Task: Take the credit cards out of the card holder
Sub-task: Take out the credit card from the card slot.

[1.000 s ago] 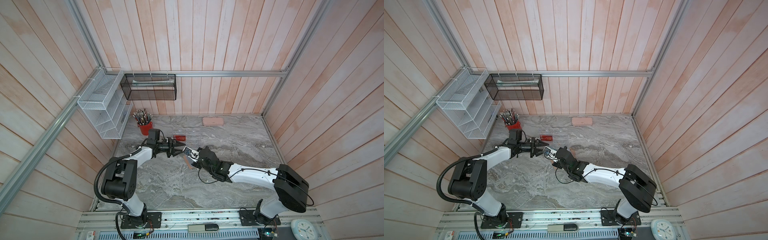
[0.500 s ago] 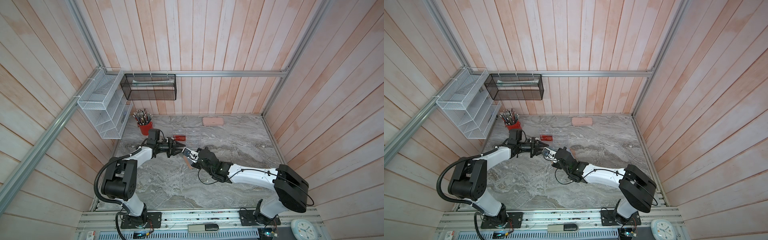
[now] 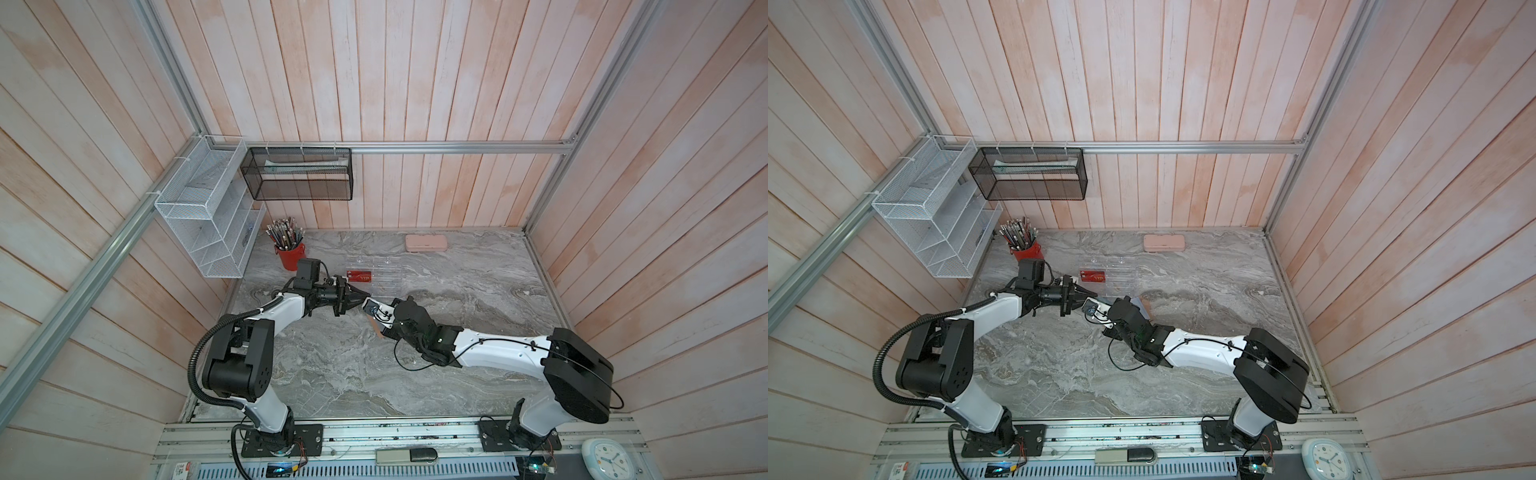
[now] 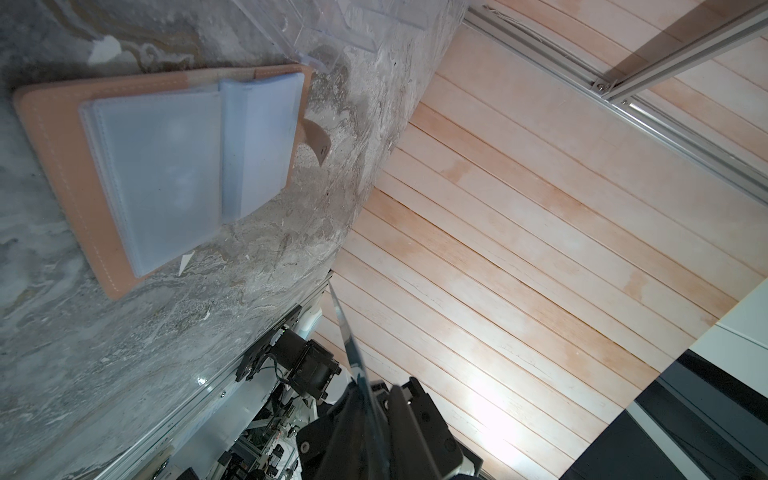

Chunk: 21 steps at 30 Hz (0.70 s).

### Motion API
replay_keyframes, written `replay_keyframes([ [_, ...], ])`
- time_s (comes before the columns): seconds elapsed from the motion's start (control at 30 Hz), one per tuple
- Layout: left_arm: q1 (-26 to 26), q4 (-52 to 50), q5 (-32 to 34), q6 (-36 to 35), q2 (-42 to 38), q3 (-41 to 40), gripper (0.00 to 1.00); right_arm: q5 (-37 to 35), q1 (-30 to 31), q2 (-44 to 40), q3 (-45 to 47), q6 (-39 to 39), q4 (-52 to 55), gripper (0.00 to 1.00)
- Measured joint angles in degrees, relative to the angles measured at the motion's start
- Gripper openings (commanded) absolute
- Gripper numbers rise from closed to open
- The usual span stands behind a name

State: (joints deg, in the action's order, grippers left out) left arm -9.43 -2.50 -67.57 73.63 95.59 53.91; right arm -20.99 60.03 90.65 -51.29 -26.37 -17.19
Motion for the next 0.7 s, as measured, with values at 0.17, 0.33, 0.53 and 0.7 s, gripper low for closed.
replay_keyframes([
  [0.17, 0.00, -0.76, -0.15, -0.59, 0.00, 0.00, 0.06, -0.15, 0.04, 0.22, -0.02, -0.22, -0.04, 0.00],
  [0.33, 0.00, -1.18, -0.11, -1.03, 0.00, 0.00, 0.03, -0.92, 0.13, 0.33, -0.02, -0.26, -0.46, 0.00],
  [0.53, 0.00, -1.16, -0.11, -1.18, 0.00, -0.09, 0.03, -1.49, 0.20, 0.31, -0.04, 0.07, -0.61, 0.20],
  [0.7, 0.00, -1.18, -0.15, -1.53, 0.00, -0.57, 0.03, -2.01, 0.17, -0.04, -0.09, 0.50, -1.07, 0.42],
])
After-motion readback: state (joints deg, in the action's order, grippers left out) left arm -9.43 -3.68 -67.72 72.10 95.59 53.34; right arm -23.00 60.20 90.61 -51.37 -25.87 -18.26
